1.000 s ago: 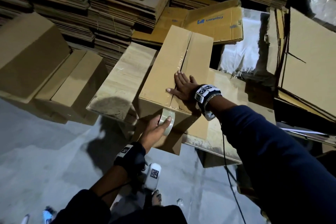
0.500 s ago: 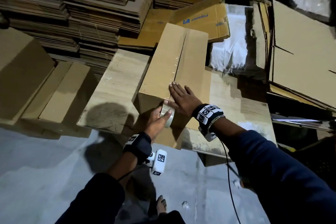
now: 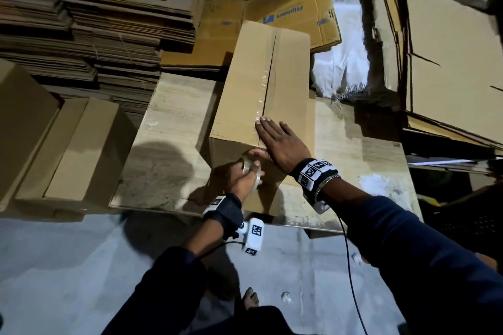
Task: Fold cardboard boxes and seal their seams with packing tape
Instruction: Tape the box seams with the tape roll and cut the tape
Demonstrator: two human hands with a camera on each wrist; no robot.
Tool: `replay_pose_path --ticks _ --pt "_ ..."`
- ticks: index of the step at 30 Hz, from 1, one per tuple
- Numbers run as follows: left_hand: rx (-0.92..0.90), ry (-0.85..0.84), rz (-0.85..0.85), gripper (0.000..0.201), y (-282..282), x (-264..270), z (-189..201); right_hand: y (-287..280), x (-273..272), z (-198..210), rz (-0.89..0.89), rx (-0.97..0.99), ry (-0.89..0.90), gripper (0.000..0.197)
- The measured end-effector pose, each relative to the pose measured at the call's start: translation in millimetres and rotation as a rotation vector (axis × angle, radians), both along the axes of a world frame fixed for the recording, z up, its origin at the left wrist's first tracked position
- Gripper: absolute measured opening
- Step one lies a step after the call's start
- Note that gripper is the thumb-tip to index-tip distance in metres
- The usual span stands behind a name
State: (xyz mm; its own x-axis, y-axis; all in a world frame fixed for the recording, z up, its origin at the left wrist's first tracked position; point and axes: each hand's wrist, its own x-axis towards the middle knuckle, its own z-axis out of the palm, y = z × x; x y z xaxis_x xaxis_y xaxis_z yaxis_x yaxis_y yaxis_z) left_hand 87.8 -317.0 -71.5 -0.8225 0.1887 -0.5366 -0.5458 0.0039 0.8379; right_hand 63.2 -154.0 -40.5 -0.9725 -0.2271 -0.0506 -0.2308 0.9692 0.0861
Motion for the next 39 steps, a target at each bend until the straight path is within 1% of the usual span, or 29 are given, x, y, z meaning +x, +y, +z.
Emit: replay_pose_path --ticks 2,4,6,7,8,10,11,13,14,15,16,19,21,23,26,28,29,31,33,34,38,39 --pt "0.019 -0.012 -0.019 0.008 2.3 0.7 -0.9 1.5 -1.0 0.4 0.017 0.005 -0.009 0.092" --pt "0.009 0.01 -0.046 0.019 -0.6 4.0 -5.0 4.2 -1.0 1.7 0.024 -0.004 -0.016 0.092" --pt "-0.093 0.042 -0.079 0.034 -5.4 5.2 -13.3 6.2 -1.1 1.7 0.022 -0.01 -0.001 0.092" --pt "-0.192 0.07 -0.097 0.044 -7.3 4.3 -19.2 6.6 -1.1 1.7 0.022 -0.017 0.002 0.092" --pt "-0.289 0.092 -0.111 0.049 -8.9 3.6 -18.6 6.7 -1.3 1.9 0.025 -0.027 0.004 0.093" --pt "-0.394 0.134 -0.023 0.044 -9.3 7.3 -7.8 6.0 -0.1 4.7 0.022 -0.069 -0.011 0.095" --pt "-0.432 0.187 0.036 0.043 -9.3 11.0 2.4 5.8 0.6 7.3 0.015 -0.107 -0.027 0.097" --pt "-0.466 0.362 0.107 0.04 -9.0 19.4 17.6 6.2 3.4 14.6 -0.008 -0.222 -0.056 0.098" --pt "-0.449 0.469 0.12 0.033 -7.5 23.6 24.8 7.7 5.9 18.7 -0.023 -0.29 -0.058 0.094" --pt "-0.418 0.549 0.095 0.024 -4.5 26.9 28.3 10.0 10.7 23.0 -0.04 -0.356 -0.038 0.088" --pt "-0.386 0.603 0.042 0.018 0.2 30.7 31.4 14.5 17.2 25.5 -0.064 -0.419 0.001 0.079" --pt "-0.35 0.627 -0.177 0.013 22.2 44.1 27.0 35.3 48.2 25.5 -0.176 -0.571 0.193 0.051" --pt "-0.332 0.603 -0.275 0.01 43.8 58.6 20.3 54.9 78.9 15.8 -0.316 -0.647 0.317 0.038" --pt "-0.34 0.566 -0.364 0.01 68.4 75.0 9.2 75.9 114.9 -2.4 -0.474 -0.677 0.363 0.029" --pt "-0.395 0.515 -0.561 0.011 111.3 105.2 -9.4 116.0 174.1 -45.6 -0.697 -0.704 0.262 0.025" --pt "-0.464 0.483 -0.731 0.007 133.9 123.6 -27.2 143.9 207.7 -75.1 -0.826 -0.693 0.128 0.026" --pt "-0.485 0.477 -0.8 0.004 143.4 131.3 -37.2 158.0 222.2 -88.2 -0.888 -0.676 0.038 0.029" --pt "-0.531 0.471 -0.922 0.007 159.9 143.5 -58.8 185.6 246.0 -107.9 -1.001 -0.624 -0.157 0.039" --pt "-0.594 0.455 -1.018 0.01 171.7 151.7 -72.6 210.6 263.4 -122.2 -1.074 -0.564 -0.284 0.046" --pt "-0.63 0.459 -1.052 0.013 177.1 154.5 -77.9 221.9 269.3 -127.3 -1.094 -0.542 -0.316 0.048" --pt "-0.734 0.461 -1.158 0.044 195.2 159.8 -98.3 253.5 277.6 -138.3 -1.174 -0.504 -0.352 0.05" --pt "-0.751 0.478 -1.196 0.048 197.9 160.2 -101.5 257.5 278.0 -139.5 -1.189 -0.493 -0.349 0.049"
